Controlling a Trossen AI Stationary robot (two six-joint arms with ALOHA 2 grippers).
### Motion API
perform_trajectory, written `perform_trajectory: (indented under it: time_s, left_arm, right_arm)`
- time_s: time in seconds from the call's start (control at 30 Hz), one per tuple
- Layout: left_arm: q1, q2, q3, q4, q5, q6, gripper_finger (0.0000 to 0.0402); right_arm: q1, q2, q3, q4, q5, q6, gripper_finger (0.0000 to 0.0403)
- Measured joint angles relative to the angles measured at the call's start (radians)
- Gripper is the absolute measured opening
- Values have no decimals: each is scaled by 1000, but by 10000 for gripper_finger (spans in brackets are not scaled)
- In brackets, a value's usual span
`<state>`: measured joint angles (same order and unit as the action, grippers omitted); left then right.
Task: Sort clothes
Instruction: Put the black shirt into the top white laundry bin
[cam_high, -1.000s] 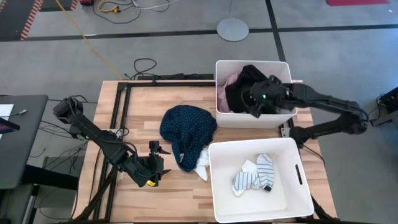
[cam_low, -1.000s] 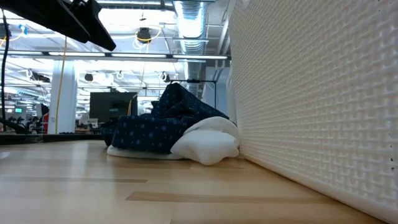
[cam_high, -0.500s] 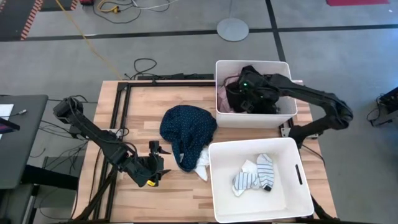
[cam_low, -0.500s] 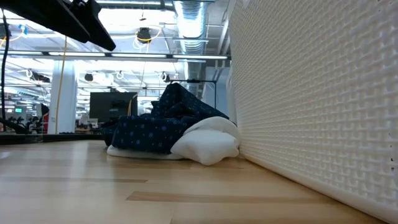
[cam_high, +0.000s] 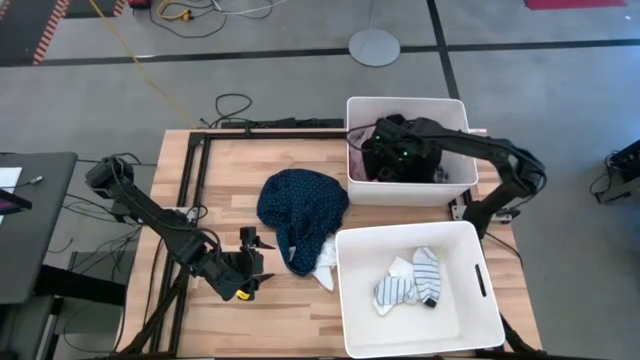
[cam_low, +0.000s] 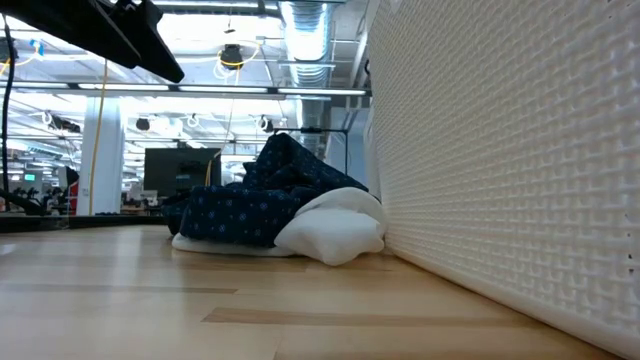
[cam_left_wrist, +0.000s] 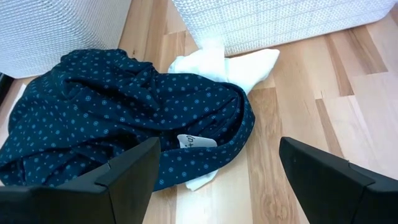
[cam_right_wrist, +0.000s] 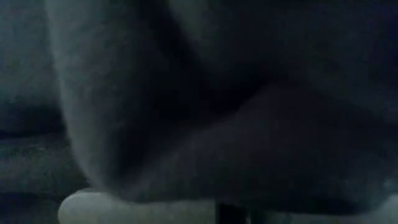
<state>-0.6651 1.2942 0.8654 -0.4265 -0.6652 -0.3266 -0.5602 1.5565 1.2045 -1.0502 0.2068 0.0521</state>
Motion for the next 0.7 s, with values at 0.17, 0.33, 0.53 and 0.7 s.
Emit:
perform_trajectory:
  time_s: [0.17,0.33,0.53,0.7]
  left_arm:
    - [0,0,0,0,1,0,322]
    - [0,0,0,0,1,0,322]
    - [0,0,0,-1,1,0,322]
    - [0,0,0,-7,1,6,322]
  right_arm:
    - [2,0,0,13,-30,3,29]
    - [0,2,0,19,-74,10,29]
    - [13,-78,-3,14,-87,16,37]
    - [33,-236,-3,30,-90,21,72]
